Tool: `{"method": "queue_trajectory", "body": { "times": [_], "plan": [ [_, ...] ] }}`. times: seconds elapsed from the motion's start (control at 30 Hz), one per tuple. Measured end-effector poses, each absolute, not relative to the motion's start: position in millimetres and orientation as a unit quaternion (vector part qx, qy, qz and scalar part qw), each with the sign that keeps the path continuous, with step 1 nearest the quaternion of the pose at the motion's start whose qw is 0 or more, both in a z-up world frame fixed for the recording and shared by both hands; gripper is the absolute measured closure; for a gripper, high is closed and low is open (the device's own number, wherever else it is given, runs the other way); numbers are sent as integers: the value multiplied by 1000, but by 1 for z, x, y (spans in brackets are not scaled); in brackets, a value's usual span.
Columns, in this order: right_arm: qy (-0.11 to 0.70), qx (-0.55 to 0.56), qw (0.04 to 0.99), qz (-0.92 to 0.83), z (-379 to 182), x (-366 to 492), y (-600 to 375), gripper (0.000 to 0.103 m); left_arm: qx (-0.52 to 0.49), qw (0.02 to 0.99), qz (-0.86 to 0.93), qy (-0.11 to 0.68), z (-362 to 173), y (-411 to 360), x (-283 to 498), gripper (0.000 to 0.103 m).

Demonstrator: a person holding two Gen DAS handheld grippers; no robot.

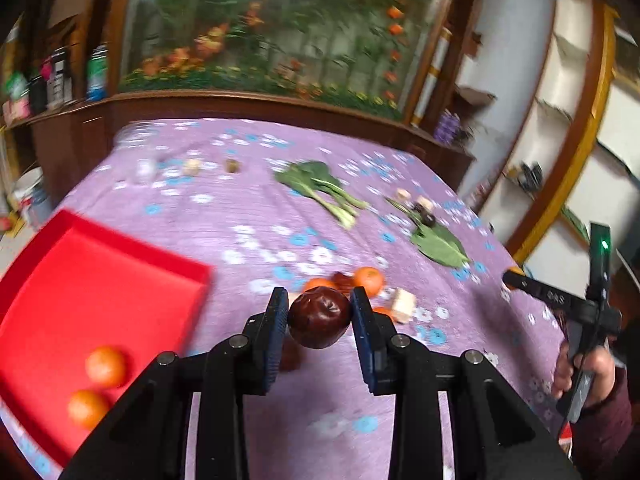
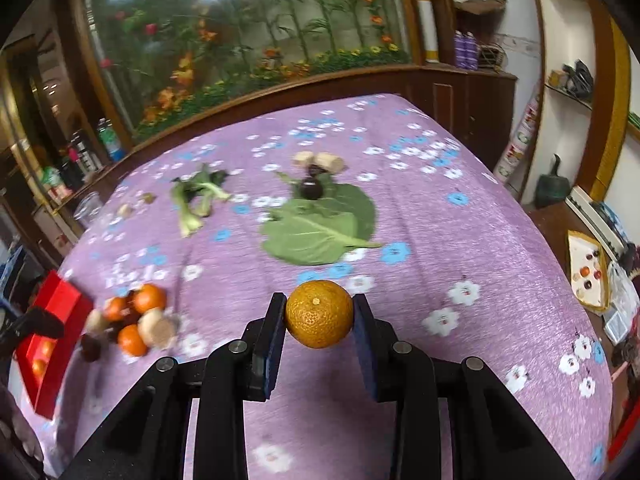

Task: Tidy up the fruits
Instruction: 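Carry the date and orange over the red tray and release both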

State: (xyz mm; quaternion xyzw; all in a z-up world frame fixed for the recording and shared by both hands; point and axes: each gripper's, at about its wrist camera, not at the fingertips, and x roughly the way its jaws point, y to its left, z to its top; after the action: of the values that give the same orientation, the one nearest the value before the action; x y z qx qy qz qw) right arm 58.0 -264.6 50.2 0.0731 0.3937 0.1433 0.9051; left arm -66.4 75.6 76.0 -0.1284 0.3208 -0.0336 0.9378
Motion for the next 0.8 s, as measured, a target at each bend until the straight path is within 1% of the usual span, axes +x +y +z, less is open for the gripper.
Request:
{"method": "queue_trajectory", "body": {
  "times": [0.13,0.33,0.7,0.8],
  "plan": [
    [384,58,904,180,66,39,-231,68,-156,940,11,302,82,114,-94,72],
    [376,23,889,261,82,8,-149,68,-174,939,84,285,77,165,-130,72],
    [380,-44,842,380,77,-46,-11,67,-207,924,140,289,52,223,-157,72],
    [381,-57,832,399,74,-55,14,67,-214,922,147,288,48,234,-161,72]
  ]
}}
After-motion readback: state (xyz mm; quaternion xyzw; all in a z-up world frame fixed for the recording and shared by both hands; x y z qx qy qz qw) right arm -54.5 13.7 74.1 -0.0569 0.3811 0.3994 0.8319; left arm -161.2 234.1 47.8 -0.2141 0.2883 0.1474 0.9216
